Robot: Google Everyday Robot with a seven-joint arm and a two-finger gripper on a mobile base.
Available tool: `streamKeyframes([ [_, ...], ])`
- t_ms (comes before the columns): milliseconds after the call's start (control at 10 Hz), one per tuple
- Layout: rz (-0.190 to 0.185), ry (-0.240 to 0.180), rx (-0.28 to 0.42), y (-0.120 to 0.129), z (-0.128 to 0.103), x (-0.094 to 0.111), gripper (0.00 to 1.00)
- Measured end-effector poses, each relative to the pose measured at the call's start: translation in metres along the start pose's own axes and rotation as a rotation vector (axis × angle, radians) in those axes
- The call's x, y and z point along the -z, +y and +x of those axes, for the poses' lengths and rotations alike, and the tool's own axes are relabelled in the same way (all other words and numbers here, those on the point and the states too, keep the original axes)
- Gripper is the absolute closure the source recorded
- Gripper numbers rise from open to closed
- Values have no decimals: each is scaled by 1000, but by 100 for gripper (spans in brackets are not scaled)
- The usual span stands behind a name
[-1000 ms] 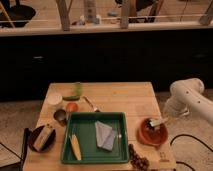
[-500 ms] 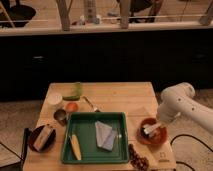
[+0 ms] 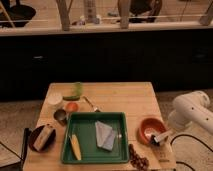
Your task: Wipe red bowl with brush
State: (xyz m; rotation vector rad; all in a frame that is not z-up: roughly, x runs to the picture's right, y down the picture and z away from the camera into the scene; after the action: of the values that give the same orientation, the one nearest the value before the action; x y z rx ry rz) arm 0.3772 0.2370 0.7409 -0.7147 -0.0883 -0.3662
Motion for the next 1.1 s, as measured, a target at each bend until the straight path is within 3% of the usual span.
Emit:
streamKeyframes([
  [200,2,11,-66,9,29,1,100],
  [500,22,26,-94,-22,45,7,100],
  [800,33,39,-60,-71,27,10,100],
  [1100,65,45,38,-91,-14,17,100],
])
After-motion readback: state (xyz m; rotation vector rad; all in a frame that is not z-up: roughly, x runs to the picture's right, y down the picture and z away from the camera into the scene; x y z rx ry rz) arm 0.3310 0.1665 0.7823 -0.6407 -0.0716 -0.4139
